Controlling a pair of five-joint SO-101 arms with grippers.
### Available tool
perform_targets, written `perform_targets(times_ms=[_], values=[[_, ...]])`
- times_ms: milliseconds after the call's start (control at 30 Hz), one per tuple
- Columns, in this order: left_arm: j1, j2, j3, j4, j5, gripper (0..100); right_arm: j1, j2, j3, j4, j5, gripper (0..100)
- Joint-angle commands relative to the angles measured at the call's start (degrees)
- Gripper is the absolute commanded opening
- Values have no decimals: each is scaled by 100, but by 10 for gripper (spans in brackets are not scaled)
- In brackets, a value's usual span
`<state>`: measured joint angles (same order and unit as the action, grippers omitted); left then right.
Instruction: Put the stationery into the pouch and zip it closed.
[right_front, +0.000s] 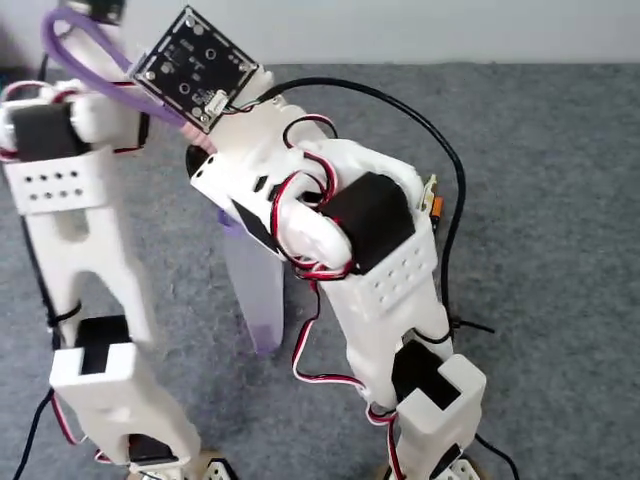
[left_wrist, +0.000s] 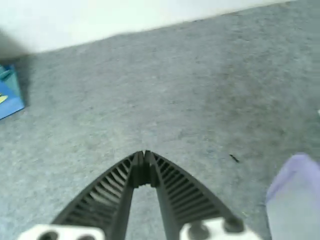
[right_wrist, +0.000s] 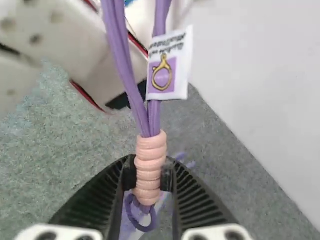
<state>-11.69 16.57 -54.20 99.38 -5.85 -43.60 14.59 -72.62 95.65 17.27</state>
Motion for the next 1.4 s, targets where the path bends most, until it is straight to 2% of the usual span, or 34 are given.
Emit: perform_targets(times_ms=[0, 233, 433, 867, 1200, 1367], values=[[-149, -659, 84, 123, -26, 15, -13, -48, 167, -418, 44, 8], [-273, -1960, 1640, 114, -26, 15, -4, -48, 255, -1341, -360, 8], [-782, -2488, 1886, 114, -53, 15, 92, 31, 255, -1648, -369, 8], [-888, -2822, 1982, 123, -53, 15, 259, 215, 229, -2193, -378, 8], [-765, -2716, 3292, 44, -220, 15, 708, 163, -26, -2176, -378, 8], [-501, -2154, 3363, -123, -220, 15, 629, 163, -360, -2070, -360, 8]])
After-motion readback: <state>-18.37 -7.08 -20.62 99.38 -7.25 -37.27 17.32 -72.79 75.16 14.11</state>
